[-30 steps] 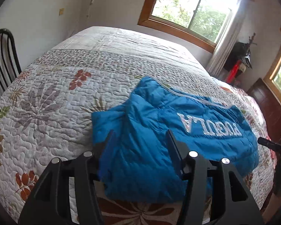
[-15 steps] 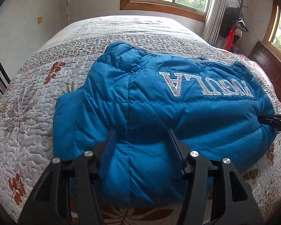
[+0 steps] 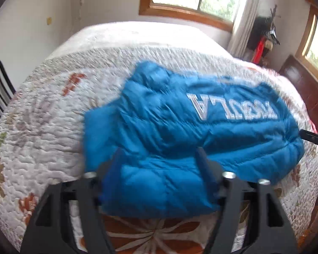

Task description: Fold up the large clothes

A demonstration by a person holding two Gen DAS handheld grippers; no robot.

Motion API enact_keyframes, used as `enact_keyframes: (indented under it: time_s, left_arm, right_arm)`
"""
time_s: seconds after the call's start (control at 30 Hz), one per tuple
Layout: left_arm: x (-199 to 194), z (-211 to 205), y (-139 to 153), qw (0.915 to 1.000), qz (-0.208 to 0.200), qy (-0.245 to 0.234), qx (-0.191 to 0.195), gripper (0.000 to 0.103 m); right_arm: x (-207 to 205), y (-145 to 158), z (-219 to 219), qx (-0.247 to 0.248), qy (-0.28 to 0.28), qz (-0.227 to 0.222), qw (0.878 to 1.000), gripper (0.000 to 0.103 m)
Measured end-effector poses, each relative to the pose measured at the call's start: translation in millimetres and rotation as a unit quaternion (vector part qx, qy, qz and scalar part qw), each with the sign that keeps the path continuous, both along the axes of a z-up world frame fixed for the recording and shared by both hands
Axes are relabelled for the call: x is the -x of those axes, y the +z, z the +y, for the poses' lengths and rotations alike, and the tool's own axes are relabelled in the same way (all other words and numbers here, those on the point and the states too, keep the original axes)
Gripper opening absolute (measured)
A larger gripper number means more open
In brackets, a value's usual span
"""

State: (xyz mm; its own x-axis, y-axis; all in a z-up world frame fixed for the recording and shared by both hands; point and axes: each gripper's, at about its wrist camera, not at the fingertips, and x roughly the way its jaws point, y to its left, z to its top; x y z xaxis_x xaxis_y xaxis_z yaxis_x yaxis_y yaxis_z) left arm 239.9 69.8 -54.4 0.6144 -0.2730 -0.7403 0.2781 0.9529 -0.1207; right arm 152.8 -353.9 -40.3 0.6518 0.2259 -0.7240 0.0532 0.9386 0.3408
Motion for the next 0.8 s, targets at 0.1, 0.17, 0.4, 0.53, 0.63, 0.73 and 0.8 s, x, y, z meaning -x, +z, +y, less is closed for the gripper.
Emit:
enact_keyframes:
  time_s: [0.1, 0.17, 0.4, 0.53, 0.63, 0.73, 0.8]
  left_arm:
    - [-1, 27, 12, 0.9999, -0.003, 0.009, 0.011, 0.087]
    - [-11, 44, 7, 0.9997, 0.015, 0.010, 0.017, 0.090]
    - [-50, 75, -38, 0.9906, 0.105, 0.013, 0.087, 0.090]
    - [-63, 71, -57, 0.9830, 0.132, -0.005, 0.128, 0.090]
    - [-75, 65, -67, 0.9773, 0.150, -0.017, 0.149, 0.090]
    - [-85, 55, -76, 0.9738, 0.161, -0.027, 0.159, 0.093]
    - [-90, 49, -77, 0.9727, 0.161, -0.029, 0.164, 0.093]
  right_arm:
    - [9, 5, -39, -0.047, -0.008, -0.008, 0.999, 0.084]
    - [2, -5, -60, -0.084, -0.001, 0.005, 0.996, 0.087]
    - [-32, -60, -87, -0.161, 0.009, 0.048, 0.986, 0.087]
    - [-50, -84, -91, -0.187, 0.015, 0.064, 0.980, 0.087]
    - [-61, -96, -91, -0.198, 0.018, 0.065, 0.978, 0.090]
    - [-68, -98, -89, -0.206, 0.024, 0.055, 0.977, 0.091]
    - [-75, -98, -85, -0.207, 0.030, 0.052, 0.977, 0.090]
